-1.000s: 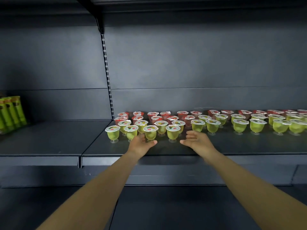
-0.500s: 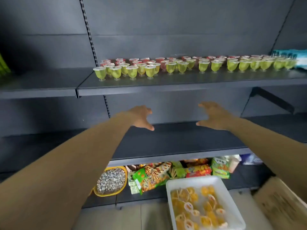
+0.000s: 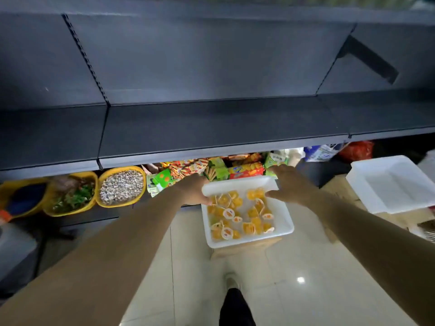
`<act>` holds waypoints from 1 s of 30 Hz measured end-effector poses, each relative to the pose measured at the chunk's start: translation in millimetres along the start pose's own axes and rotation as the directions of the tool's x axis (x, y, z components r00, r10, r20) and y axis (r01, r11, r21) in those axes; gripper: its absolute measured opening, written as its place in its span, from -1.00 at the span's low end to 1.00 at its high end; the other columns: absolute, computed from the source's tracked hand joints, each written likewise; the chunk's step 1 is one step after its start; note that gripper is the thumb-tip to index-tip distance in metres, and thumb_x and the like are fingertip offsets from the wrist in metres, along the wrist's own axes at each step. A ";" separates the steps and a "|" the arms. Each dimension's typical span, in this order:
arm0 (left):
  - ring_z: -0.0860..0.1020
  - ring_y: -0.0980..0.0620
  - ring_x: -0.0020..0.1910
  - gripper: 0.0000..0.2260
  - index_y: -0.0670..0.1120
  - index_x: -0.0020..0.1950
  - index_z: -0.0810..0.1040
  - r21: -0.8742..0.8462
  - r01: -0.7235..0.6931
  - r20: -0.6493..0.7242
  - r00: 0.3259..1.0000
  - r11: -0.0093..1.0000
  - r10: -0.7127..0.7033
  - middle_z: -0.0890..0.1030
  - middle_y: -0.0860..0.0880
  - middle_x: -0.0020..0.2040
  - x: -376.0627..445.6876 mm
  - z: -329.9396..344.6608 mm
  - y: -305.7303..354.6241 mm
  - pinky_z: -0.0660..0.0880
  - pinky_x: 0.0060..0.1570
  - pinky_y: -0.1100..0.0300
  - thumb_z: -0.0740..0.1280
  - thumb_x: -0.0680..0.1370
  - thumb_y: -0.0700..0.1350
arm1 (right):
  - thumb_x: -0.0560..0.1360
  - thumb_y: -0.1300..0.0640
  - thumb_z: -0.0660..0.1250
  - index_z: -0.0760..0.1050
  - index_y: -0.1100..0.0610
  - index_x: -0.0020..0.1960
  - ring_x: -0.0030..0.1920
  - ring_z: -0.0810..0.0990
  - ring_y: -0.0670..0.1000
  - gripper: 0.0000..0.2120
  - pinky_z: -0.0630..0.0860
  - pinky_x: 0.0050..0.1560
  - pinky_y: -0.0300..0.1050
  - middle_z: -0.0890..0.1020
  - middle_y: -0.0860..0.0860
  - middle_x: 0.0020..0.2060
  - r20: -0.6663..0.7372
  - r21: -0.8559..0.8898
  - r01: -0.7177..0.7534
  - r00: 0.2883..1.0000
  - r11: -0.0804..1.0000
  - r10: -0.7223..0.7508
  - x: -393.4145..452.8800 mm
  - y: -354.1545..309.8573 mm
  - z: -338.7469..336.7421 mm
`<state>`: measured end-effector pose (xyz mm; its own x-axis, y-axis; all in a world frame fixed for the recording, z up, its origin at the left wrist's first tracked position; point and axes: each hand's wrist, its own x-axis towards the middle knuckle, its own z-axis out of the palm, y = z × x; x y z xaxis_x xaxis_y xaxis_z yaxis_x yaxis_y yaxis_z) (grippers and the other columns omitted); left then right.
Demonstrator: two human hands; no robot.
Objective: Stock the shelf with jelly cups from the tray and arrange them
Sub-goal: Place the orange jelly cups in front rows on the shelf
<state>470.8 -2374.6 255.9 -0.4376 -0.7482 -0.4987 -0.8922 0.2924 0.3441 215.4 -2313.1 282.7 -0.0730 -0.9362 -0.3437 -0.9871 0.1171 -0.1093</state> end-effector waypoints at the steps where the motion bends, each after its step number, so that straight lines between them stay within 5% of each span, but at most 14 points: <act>1: 0.37 -0.07 0.34 -0.35 -0.12 0.45 0.29 -0.035 0.021 0.031 0.999 0.999 -0.020 0.35 -0.10 0.40 13.0 16.9 -1.5 0.36 0.26 0.11 0.42 0.45 0.08 | 0.46 -0.11 0.38 0.17 0.07 0.49 0.41 0.28 0.09 -0.29 0.30 0.34 -0.04 0.32 0.07 0.41 0.023 0.034 -0.006 1.000 0.999 0.006 8.9 8.3 14.6; 11: 0.40 -0.07 0.32 -0.41 -0.15 0.44 0.28 -0.301 0.382 0.251 0.916 0.874 -0.314 0.40 -0.11 0.38 177.8 164.8 -20.0 0.37 0.19 0.15 0.37 0.50 0.05 | 0.47 -0.02 0.40 0.25 0.06 0.45 0.28 0.41 0.04 -0.38 0.33 0.18 -0.19 0.41 0.08 0.31 0.305 0.286 -0.098 0.952 0.953 0.006 134.7 104.0 168.7; 19: 0.44 -0.13 0.28 -0.44 -0.17 0.42 0.29 -0.346 0.597 0.363 0.797 0.724 -0.483 0.43 -0.15 0.35 293.2 264.2 -40.2 0.41 0.08 0.14 0.32 0.53 0.10 | 0.44 0.03 0.44 0.29 0.10 0.43 0.36 0.38 0.08 -0.37 0.36 0.35 -0.02 0.40 0.07 0.39 0.486 0.376 -0.160 0.873 0.913 -0.047 208.4 154.3 312.1; 25: 0.47 -0.14 0.05 -0.54 -0.25 0.33 0.36 -0.308 0.699 0.399 0.710 0.645 -0.580 0.48 -0.20 0.09 347.5 301.5 -51.8 0.35 -0.06 0.15 0.22 0.59 0.07 | 0.45 0.10 0.43 0.27 0.13 0.44 0.38 0.34 0.07 -0.37 0.32 0.32 -0.10 0.37 0.06 0.40 0.513 0.424 -0.166 0.854 0.890 -0.085 235.0 149.9 388.1; 30: 0.49 -0.13 0.04 -0.65 -0.21 0.14 0.43 -0.222 0.678 0.371 0.723 0.700 -0.582 0.53 -0.21 0.14 365.0 307.1 -52.1 0.42 0.14 0.07 0.16 0.61 0.07 | 0.45 0.13 0.44 0.28 0.15 0.44 0.37 0.35 0.07 -0.38 0.30 0.34 -0.07 0.40 0.07 0.38 0.491 0.415 -0.048 0.852 0.909 -0.179 250.2 146.2 414.9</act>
<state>323.3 -2480.1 -188.4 0.1618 -0.4904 -0.8563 -0.8968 -0.4351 0.0797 112.0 -2392.8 -206.3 0.1848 -0.6562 -0.7316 -0.8342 0.2888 -0.4698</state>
